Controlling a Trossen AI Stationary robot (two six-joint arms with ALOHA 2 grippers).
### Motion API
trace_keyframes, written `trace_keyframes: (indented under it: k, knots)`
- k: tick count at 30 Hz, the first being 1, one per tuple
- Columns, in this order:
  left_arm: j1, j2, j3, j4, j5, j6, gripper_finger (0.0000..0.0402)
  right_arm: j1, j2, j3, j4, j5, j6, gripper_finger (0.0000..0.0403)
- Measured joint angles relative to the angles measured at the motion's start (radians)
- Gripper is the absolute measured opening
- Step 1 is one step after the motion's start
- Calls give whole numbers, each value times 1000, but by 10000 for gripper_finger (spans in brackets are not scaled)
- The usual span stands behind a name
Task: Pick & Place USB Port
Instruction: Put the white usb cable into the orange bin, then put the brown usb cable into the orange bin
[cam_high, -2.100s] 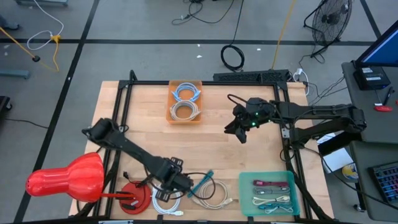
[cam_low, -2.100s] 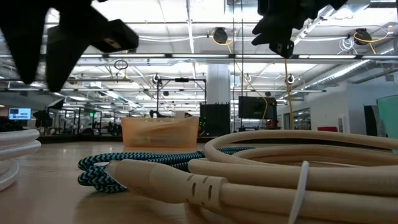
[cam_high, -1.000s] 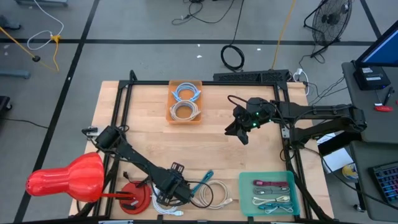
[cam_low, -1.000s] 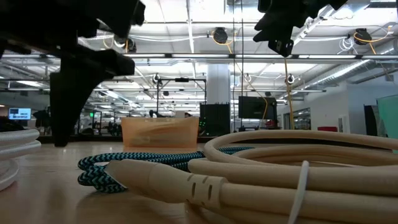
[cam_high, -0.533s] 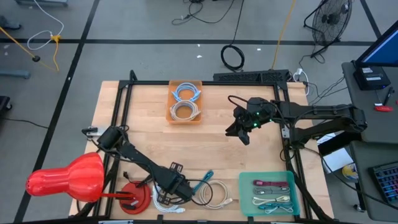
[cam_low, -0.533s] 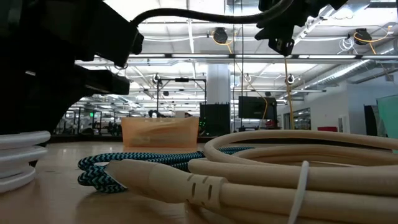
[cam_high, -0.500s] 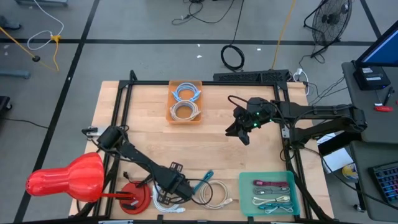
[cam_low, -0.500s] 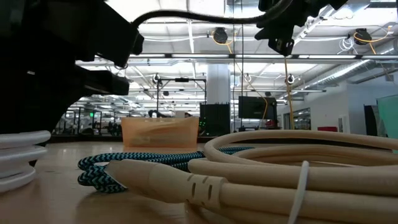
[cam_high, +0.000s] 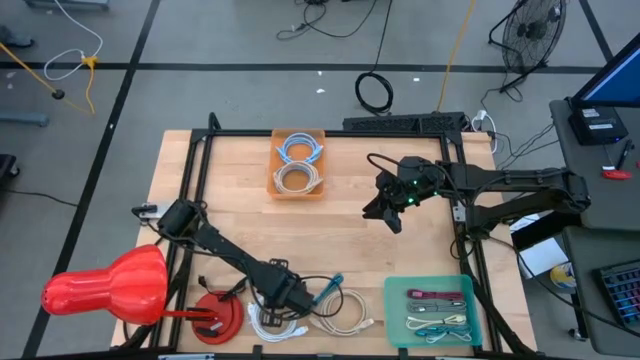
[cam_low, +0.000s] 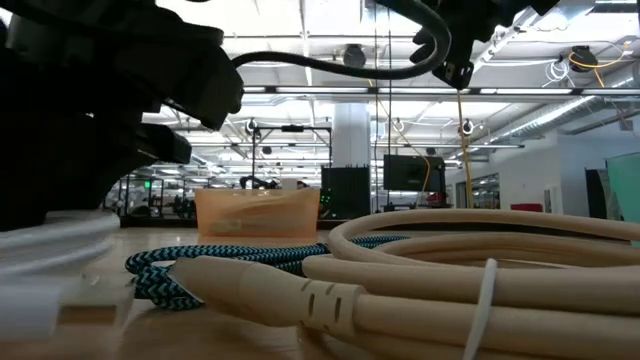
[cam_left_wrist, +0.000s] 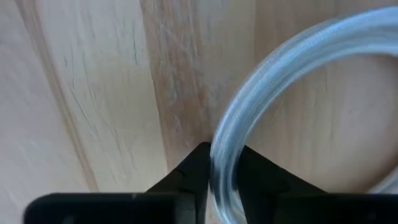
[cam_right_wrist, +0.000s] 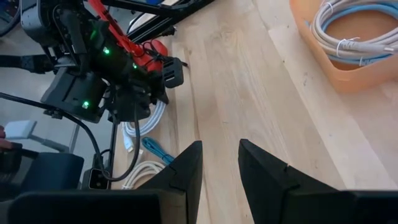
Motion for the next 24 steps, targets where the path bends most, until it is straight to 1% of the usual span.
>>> trace_keyframes:
  k: [5, 9, 12, 17, 21, 24]
  knots:
    - [0, -12, 0, -16, 20, -62, 131, 0, 0, 0, 2, 1, 7, 93]
    - [4, -54, -3, -47, -6, -91, 176, 0, 0, 0, 12, 1, 11, 93]
    - [3, -98, 0, -72, -31, -103, 200, 0, 0, 0, 21, 2, 18, 93]
    - [20, -171, 0, -62, -37, -120, 213, 0, 0, 0, 30, 2, 25, 93]
    - [42, -210, 0, 13, -27, -102, 213, 0, 0, 0, 31, 4, 26, 93]
    - [74, -215, 2, 98, 42, -88, 213, 0, 0, 0, 31, 5, 26, 93]
